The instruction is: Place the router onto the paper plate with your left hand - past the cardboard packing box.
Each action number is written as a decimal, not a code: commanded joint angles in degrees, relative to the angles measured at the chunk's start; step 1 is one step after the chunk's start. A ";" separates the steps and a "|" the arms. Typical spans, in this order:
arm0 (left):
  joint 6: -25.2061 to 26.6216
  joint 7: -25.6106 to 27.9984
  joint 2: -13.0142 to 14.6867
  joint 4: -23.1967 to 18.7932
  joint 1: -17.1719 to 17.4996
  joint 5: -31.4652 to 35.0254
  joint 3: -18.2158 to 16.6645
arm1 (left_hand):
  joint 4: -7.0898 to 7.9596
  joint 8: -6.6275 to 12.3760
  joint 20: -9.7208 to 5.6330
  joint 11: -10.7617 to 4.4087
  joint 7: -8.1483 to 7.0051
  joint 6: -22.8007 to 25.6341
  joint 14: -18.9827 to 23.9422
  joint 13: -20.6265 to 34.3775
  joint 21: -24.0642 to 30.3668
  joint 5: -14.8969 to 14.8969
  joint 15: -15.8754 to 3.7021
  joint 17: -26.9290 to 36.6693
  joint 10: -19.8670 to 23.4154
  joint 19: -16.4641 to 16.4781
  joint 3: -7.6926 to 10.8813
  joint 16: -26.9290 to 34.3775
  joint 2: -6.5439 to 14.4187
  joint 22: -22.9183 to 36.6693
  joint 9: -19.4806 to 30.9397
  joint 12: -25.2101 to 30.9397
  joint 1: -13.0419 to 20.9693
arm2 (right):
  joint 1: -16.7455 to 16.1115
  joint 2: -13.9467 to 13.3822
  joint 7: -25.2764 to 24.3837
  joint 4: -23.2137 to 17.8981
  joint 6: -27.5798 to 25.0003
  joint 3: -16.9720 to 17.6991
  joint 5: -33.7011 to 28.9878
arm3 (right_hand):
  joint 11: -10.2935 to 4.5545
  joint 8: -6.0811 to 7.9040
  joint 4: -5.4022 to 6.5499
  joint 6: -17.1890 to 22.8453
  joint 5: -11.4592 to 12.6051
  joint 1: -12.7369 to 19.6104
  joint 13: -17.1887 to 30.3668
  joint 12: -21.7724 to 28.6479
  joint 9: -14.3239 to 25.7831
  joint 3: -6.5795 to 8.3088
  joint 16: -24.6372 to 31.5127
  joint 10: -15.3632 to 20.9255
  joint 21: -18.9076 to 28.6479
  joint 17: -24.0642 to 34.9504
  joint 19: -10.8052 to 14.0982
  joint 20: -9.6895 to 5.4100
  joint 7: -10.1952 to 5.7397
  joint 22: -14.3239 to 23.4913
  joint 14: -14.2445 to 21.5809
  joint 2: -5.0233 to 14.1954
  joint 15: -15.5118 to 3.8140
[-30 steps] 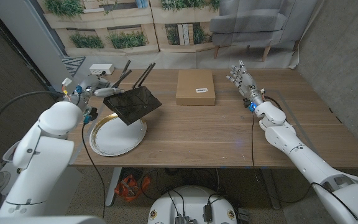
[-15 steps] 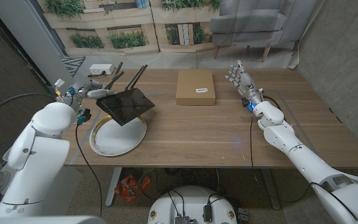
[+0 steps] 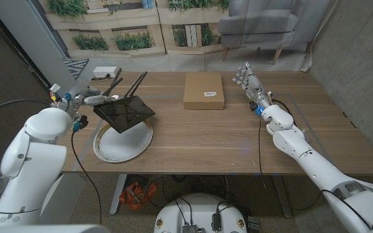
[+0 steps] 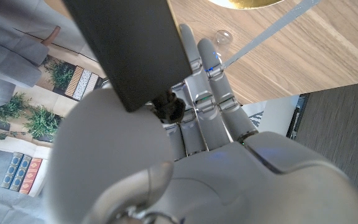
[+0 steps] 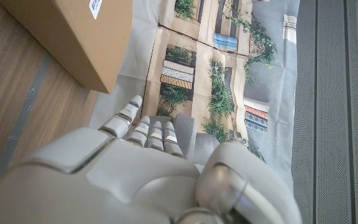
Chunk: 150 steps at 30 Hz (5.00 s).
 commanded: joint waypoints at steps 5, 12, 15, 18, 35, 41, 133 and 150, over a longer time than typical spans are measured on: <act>-0.63 -2.02 -1.10 1.00 1.59 -0.51 -2.47 | -0.09 -0.08 -2.56 -2.20 0.47 0.51 6.50 0.17 0.52 0.09 -6.66 0.24 2.87 -0.59 0.44 -0.30 1.04 0.08 0.17 -0.51 1.35 | -1.32 -0.47 -1.66 -2.66 -0.82 -0.43 -0.78 | 0.00 0.16 -0.06 0.41 0.47 -0.22 0.31 0.01 0.19 0.34 0.04 0.67 0.17 0.18 0.30 -0.02 0.31 0.15 0.55 -0.06 0.06; -0.82 -2.15 -1.85 2.14 2.05 -0.92 -3.67 | -0.08 -0.15 -2.56 -2.17 0.39 0.56 6.57 0.26 0.78 0.08 -6.65 0.33 2.87 -0.73 0.47 -0.33 1.03 0.04 0.26 -0.72 1.36 | -1.65 -0.76 -2.34 -3.92 -1.28 -0.79 -1.29 | 0.04 0.15 -0.08 0.40 0.47 -0.24 0.31 0.02 0.19 0.35 0.03 0.73 0.17 0.18 0.31 -0.06 0.27 0.15 0.53 -0.06 0.06; -0.73 -2.18 -1.98 3.05 1.84 -1.10 -4.02 | -0.06 -0.21 -2.57 -2.23 0.43 0.55 6.56 0.31 0.86 0.07 -6.61 0.35 2.88 -0.76 0.47 -0.36 1.03 0.03 0.25 -0.77 1.33 | -1.69 -0.78 -2.66 -4.27 -1.41 -0.99 -1.57 | 0.02 0.15 -0.08 0.39 0.46 -0.25 0.31 0.01 0.19 0.35 0.03 0.70 0.16 0.18 0.29 -0.02 0.24 0.15 0.54 -0.07 0.07; -0.48 -2.33 -1.85 3.97 1.39 -1.25 -4.18 | -0.06 -0.27 -2.58 -2.10 0.37 0.59 6.55 0.38 0.96 0.07 -6.61 0.37 2.93 -0.79 0.48 -0.39 1.01 0.02 0.20 -0.80 1.32 | -1.77 -0.83 -2.83 -4.54 -1.44 -1.15 -1.80 | 0.01 0.15 -0.08 0.38 0.46 -0.26 0.31 0.01 0.19 0.35 0.03 0.69 0.16 0.18 0.30 -0.06 0.24 0.15 0.54 -0.08 0.04; -2.82 -1.73 -1.36 8.27 -0.17 -3.34 -4.48 | -0.03 -0.47 -2.62 -2.34 0.33 0.75 6.64 0.48 1.56 0.05 -6.63 0.46 3.21 -1.06 0.60 -0.58 1.02 -0.07 0.34 -1.25 1.24 | -1.93 -0.51 -4.26 -5.13 -1.99 -1.57 -2.30 | -0.01 0.17 -0.10 0.43 0.46 -0.31 0.31 0.01 0.19 0.35 0.02 0.71 0.15 0.18 0.30 -0.09 0.24 0.15 0.56 -0.12 0.09; -2.16 -2.08 -0.66 9.11 -0.61 -3.63 -4.14 | -0.06 -0.58 -2.65 -2.25 0.35 0.83 6.69 0.58 1.83 0.04 -6.65 0.51 3.20 -1.07 0.68 -0.63 1.01 -0.10 0.35 -1.43 1.26 | -1.95 -0.40 -4.56 -5.15 -2.12 -1.64 -2.38 | -0.01 0.17 -0.11 0.42 0.45 -0.33 0.31 0.00 0.19 0.36 0.02 0.70 0.15 0.18 0.30 -0.04 0.24 0.15 0.56 -0.11 0.06; 5.39 -1.98 0.61 22.76 -3.83 -8.95 -2.10 | -0.06 -3.15 -2.21 -2.86 0.00 -1.43 5.90 1.44 4.68 0.04 -6.89 0.94 2.26 -2.23 1.76 -2.35 1.13 -0.44 1.21 -4.45 0.60 | -1.12 -0.11 -5.15 -3.95 -2.58 -1.89 -2.96 | 0.03 0.16 -0.26 0.26 0.37 -0.39 0.31 -0.05 0.18 0.59 -0.02 0.52 0.14 0.17 0.32 -0.05 0.35 0.16 0.50 -0.02 0.24; 4.79 -3.18 1.71 23.20 -4.70 -10.18 -2.03 | 1.48 -9.05 -0.21 -1.73 -0.90 -10.31 -1.35 -1.55 4.12 0.05 -6.23 -2.48 -4.25 -4.78 -1.38 -7.27 -2.69 -0.85 -0.14 -10.13 -5.26 | -0.68 0.35 -4.79 -2.61 -2.27 -1.58 -2.58 | 0.06 0.14 -0.26 0.20 0.33 -0.44 0.30 -0.05 0.18 0.61 -0.02 0.50 0.13 0.18 0.31 -0.05 0.41 0.16 0.49 -0.04 0.33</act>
